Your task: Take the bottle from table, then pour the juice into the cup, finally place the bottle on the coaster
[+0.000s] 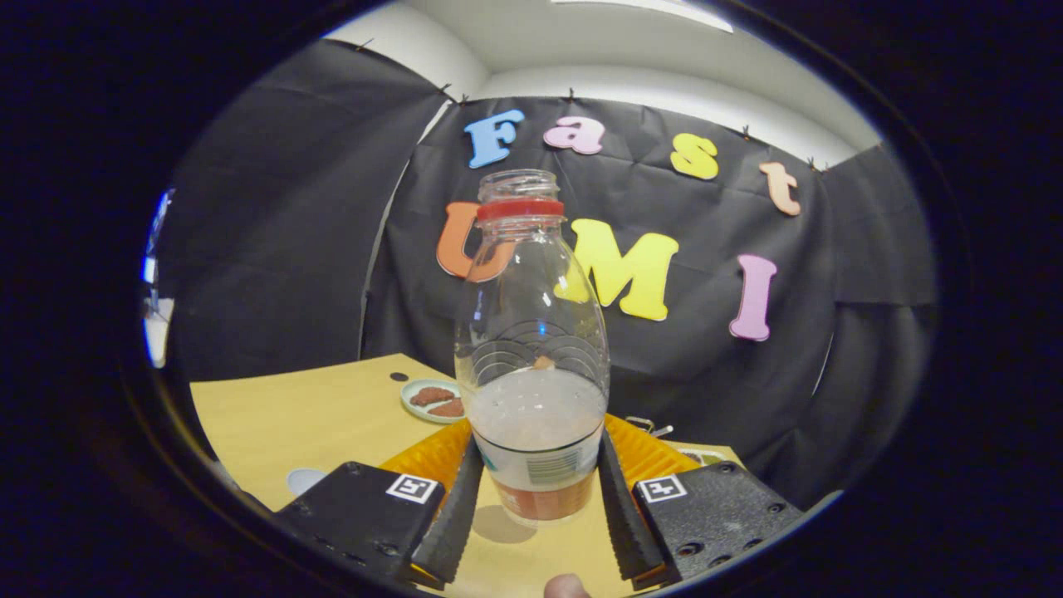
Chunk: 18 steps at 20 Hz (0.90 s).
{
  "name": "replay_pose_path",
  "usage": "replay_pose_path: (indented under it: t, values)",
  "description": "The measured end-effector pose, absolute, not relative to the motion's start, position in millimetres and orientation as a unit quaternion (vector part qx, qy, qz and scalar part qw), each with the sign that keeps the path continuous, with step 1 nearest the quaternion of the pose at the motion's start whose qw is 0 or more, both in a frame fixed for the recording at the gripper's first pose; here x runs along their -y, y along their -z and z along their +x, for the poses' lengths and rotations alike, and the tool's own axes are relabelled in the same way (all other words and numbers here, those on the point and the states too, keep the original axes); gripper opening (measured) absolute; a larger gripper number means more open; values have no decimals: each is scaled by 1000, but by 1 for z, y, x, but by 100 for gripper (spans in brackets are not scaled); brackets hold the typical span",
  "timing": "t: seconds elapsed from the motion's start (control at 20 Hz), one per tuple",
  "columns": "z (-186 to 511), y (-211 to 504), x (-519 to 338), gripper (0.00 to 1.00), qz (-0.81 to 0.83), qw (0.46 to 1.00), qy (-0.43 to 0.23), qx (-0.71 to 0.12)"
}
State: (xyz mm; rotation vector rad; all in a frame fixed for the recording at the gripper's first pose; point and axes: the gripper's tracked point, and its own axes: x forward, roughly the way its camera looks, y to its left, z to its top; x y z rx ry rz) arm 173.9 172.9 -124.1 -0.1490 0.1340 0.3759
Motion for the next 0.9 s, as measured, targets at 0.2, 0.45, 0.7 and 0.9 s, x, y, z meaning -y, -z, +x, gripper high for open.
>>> replay_pose_path:
  t: [0.2, 0.45, 0.7, 0.9]
  values:
    - [213, 147, -181, 73, -25, 979, -187, -83]
    - [246, 211, -198, 73, -16, 974, -188, -123]
    - [249, 270, -204, 73, -15, 969, -191, -154]
    - [252, 293, -203, 74, -15, 968, -188, -166]
